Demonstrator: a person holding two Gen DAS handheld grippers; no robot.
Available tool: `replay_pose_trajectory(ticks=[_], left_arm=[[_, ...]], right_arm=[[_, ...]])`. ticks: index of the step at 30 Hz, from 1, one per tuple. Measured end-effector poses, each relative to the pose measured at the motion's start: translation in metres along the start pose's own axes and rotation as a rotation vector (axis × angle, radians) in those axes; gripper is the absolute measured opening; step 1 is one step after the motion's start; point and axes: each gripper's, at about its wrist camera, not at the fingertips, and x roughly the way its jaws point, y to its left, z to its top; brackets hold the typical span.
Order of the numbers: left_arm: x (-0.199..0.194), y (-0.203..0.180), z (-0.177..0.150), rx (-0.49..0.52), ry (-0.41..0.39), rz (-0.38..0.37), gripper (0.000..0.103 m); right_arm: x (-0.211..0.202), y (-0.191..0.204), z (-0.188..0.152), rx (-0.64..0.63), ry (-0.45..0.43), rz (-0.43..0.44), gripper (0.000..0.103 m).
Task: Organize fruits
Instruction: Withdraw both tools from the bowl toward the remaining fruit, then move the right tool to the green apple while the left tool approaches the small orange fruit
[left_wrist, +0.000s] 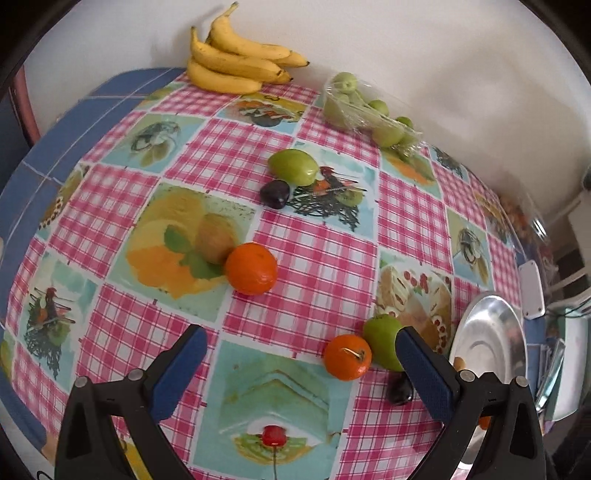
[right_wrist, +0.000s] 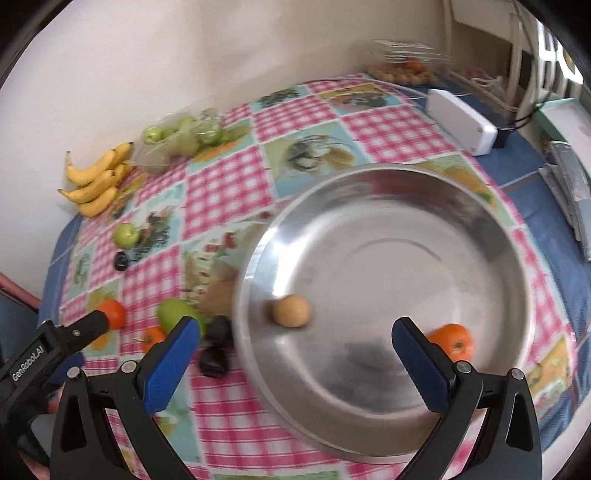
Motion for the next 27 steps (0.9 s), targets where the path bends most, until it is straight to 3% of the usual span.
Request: replay_pose_trajectory(ticks=[13,27], left_arm=[[-0.012,0.046,0.019,-0.088,-0.07,0.002,0.103],[-0.022,0.029,0.028,-0.04,-0.124,0.001,0.103]], right_arm=[[0.018,0.072,-0.004,-0.137,0.019,0.084,0.103],[0.038,0.096,0.005,-0.208,0.065,0.074,0.1]])
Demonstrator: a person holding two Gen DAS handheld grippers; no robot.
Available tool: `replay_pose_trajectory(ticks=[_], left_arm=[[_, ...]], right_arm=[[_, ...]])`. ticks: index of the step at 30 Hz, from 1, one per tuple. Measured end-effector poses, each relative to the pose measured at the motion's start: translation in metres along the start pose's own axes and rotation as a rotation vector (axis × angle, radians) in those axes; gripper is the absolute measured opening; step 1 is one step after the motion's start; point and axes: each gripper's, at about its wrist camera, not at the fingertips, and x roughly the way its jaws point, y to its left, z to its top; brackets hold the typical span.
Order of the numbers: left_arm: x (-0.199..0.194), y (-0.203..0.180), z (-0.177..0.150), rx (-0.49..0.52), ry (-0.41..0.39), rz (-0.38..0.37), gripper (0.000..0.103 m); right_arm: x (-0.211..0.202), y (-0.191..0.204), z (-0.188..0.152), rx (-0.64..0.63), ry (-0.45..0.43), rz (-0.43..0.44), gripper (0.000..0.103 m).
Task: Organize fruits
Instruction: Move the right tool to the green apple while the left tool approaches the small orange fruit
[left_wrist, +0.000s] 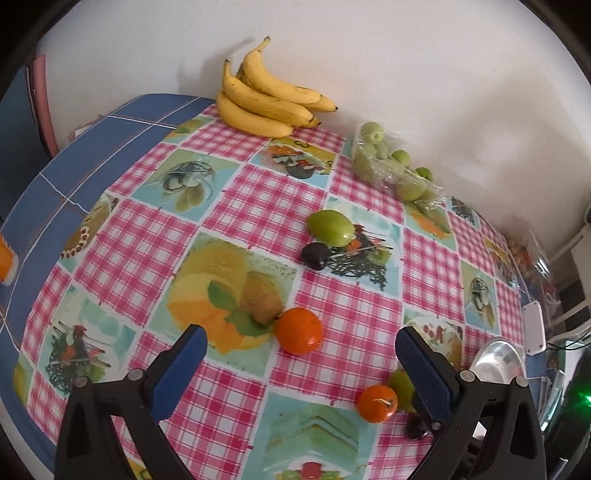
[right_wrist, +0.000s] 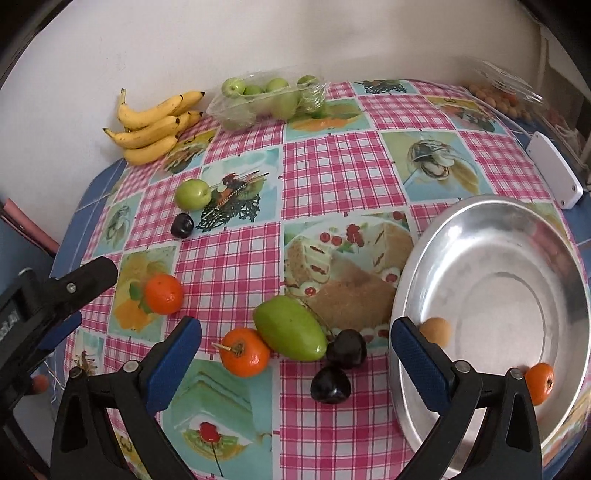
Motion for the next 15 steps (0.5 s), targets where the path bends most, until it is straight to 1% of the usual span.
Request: replay_pose_trajectory(ticks=[1,2,4,7,9,10,11,15], left_arm=[[0.0,-0.002,0.001,-0.004,0.002,-0.006,0.103],[0.0,-0.003,0.001,-0.008,0.006,-0.007,0.103],[0.005,-0.006,0.0,-0.018,0.039,-0.013,0.103],[0.015,-0.008,-0.005,-0.029,0.089,-0.013,0.103],[0.023,-0.007,-0.009,-0.046,0.125,0.001,0.102],[0.025,-0.006,-0.011,-0.055,0.137,0.004,0.102],[0.028,-0.005,-0.013,-0.068,0.151,0.008,0.102],[0.037,0.0,-0.02,-0.121,0.192,0.01,0.102]], right_arm=[[0.001,0.001,0.002,-0.005,0.005,-0.001,0.094],[0.003,0.002,0.003,-0.01,0.015,-0.002,0.085],[0.007,0.004,0.005,-0.02,0.031,-0.006,0.074],[0.014,0.007,0.007,-0.037,0.047,-0.012,0.072],[0.021,0.005,0.007,-0.033,0.072,-0.009,0.064],[0.023,0.005,0.007,-0.031,0.077,-0.012,0.058],[0.026,0.005,0.006,-0.03,0.086,-0.012,0.056],[0.032,0.007,0.004,-0.045,0.107,-0.005,0.054]])
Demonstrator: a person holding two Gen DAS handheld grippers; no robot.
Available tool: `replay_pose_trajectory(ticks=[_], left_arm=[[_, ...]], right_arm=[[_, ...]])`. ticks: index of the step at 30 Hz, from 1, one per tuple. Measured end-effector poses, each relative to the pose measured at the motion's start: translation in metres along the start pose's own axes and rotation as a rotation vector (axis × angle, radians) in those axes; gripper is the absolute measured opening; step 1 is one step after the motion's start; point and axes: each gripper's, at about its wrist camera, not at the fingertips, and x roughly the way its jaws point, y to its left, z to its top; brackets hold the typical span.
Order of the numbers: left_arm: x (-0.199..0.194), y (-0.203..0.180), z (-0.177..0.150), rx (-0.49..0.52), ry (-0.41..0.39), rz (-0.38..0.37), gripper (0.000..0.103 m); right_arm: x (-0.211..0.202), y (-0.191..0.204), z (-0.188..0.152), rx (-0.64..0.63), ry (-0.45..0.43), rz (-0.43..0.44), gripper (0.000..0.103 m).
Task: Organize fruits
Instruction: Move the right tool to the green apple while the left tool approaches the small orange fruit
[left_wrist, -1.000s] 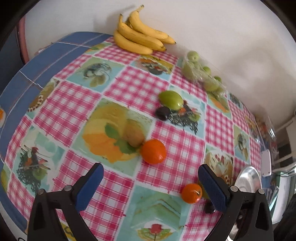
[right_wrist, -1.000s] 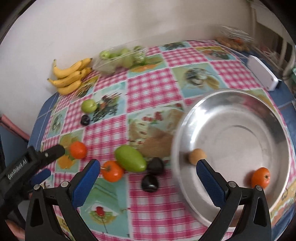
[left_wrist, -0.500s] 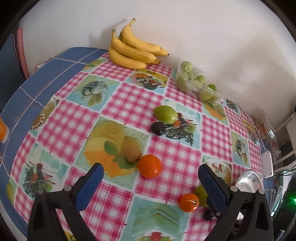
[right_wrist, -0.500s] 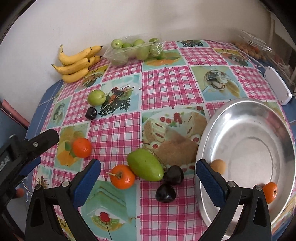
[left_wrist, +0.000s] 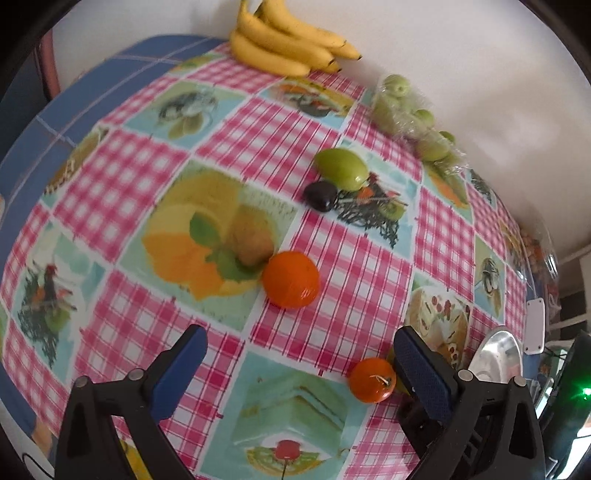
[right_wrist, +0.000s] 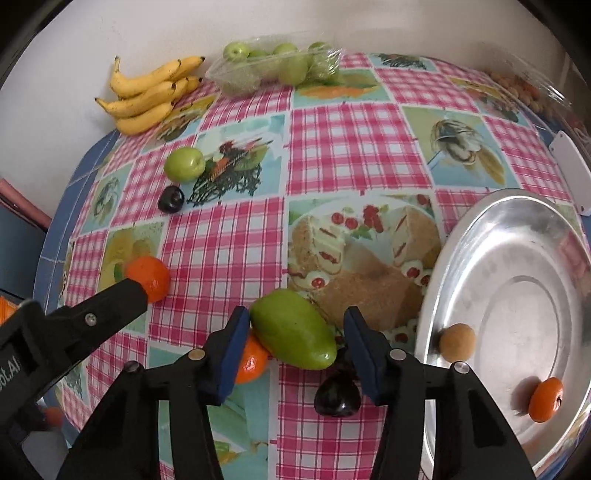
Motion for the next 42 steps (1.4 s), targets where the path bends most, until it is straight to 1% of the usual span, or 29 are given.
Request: replay_pose_trajectory(ticks=[3,6,10,15,17,20,25,27,29,32,34,36,41,42], left_arm=[[0.003,0.0,-0.004,-0.008,0.009,0.002,0.102],[0.003,-0.001,-0.005,-0.02,0.01,-0.004,0.102],[0.003,0.001,-0.003,-0.039,0.008,-0.002,0.102],[0.001,0.0,-0.005,-0.05,0.005,0.006,0.102],[0.001,-0.001,-0.006,-0.049,0.004,0.01,0.102],[0.002,-0.003,-0.005,-0.043,0.004,0.013,0.102],[0.005,-0.009,-0.006,-0.034,0.013,0.01,0.101],[0.009,-0.011,-0.007,-0.042,0.026,-0.001,0.095],[0.012,-0.012,-0.009,-0.058,0.045,-0.014,0.091],[0.017,-0.012,-0.013,-0.098,0.075,-0.061,0.089],[0.018,-0.013,-0.014,-0.107,0.082,-0.073,0.089],[0.018,-0.013,-0.014,-0.124,0.086,-0.089,0.08],[0.025,-0.015,-0.017,-0.133,0.11,-0.085,0.077],[0.027,-0.016,-0.018,-0.132,0.12,-0.093,0.073]], right_arm=[[0.001,0.0,0.002,-0.005,0.003,0.003,0.053],[0.003,-0.001,0.003,0.002,0.016,0.029,0.049],[0.004,0.005,0.004,-0.046,0.012,0.004,0.049],[0.008,0.002,0.007,-0.046,0.025,0.036,0.048],[0.01,0.002,0.007,-0.046,0.029,0.049,0.045],[0.01,0.001,0.009,-0.034,0.033,0.065,0.042],[0.001,-0.01,0.012,0.009,0.007,0.089,0.035],[-0.002,-0.013,0.013,0.016,-0.002,0.089,0.033],[-0.004,-0.016,0.012,0.013,-0.005,0.092,0.033],[-0.006,-0.02,0.011,0.018,-0.002,0.105,0.033],[-0.007,-0.022,0.011,0.023,0.001,0.101,0.033],[-0.009,-0.027,0.011,0.039,-0.003,0.108,0.033],[-0.018,-0.04,0.012,0.068,-0.026,0.089,0.033],[-0.019,-0.044,0.012,0.082,-0.029,0.097,0.033]])
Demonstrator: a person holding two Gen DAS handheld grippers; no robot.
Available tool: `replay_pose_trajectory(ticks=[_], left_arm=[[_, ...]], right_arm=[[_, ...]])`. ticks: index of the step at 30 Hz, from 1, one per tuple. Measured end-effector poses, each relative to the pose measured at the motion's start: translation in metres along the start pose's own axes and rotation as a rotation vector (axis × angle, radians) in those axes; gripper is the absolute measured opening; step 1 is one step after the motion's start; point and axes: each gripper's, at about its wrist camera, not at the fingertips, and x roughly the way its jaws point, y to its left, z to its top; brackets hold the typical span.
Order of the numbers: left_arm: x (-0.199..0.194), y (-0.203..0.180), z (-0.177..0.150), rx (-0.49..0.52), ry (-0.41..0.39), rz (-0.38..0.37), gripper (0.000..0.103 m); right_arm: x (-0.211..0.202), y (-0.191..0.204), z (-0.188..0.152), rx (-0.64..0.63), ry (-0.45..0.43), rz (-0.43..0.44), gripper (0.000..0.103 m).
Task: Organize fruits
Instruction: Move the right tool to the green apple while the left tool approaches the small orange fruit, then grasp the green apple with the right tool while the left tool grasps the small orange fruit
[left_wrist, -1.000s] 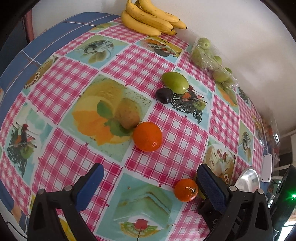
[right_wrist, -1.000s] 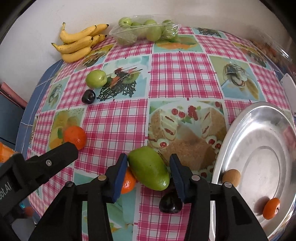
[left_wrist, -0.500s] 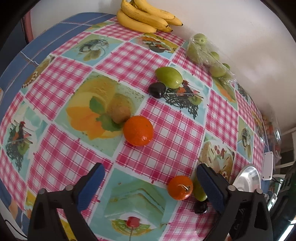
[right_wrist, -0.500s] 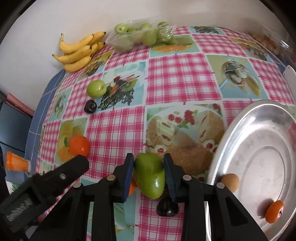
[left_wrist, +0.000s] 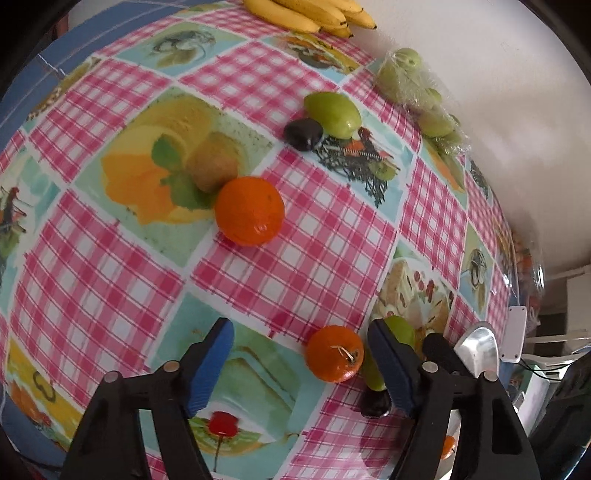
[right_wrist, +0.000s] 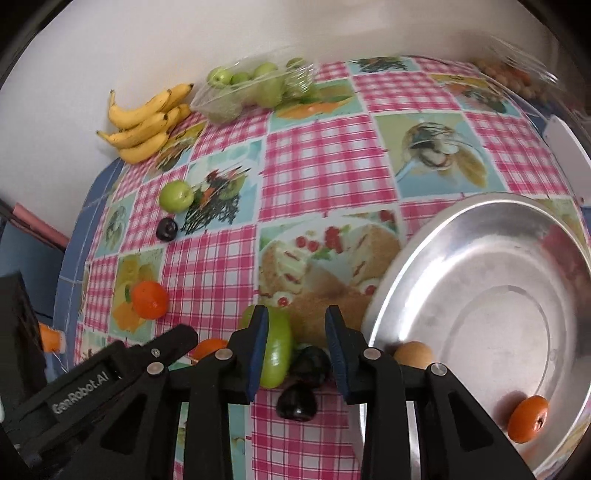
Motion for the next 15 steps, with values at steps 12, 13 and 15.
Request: replay_pose_trajectory(ticks=[12,13,15], left_arm=[[0.005,-0.016,-0.008,0.066,0.032,-0.059,0.036],[0.007,-0.016,-0.006,0.064,0.033,-0.061,0.036],[0.007,-0.014,-0.005,0.059,0.035,-0.067,0.035]], right_arm=[[-0.005,-0.013,0.0,0.067,0.004,0.039,0.033],[-0.004,-0.013,0.0,0.071,0.007,0.046,0.033],[-0.003,-0.012,0.0,0.076,0.01,0.051,0.033]])
